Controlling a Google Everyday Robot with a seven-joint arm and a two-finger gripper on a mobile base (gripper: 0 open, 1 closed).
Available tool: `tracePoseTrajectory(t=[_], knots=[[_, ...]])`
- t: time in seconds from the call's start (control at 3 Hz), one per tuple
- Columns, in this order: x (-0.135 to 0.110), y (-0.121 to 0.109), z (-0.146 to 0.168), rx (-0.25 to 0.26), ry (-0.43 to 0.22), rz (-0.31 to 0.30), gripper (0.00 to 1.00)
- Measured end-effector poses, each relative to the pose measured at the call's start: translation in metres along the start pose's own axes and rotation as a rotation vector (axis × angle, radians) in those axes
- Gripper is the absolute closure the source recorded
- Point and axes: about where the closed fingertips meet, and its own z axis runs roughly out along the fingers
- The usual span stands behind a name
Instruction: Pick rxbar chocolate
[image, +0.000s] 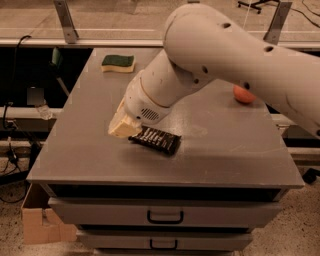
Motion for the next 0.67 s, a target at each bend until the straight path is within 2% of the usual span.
tracePoseTrajectory(t=[0.33, 0.67], knots=[[0.004, 0.012, 0.001, -0.012, 0.012, -0.001, 0.59], [0.024, 0.011, -0.011, 0.032, 0.009, 0.034, 0.36]])
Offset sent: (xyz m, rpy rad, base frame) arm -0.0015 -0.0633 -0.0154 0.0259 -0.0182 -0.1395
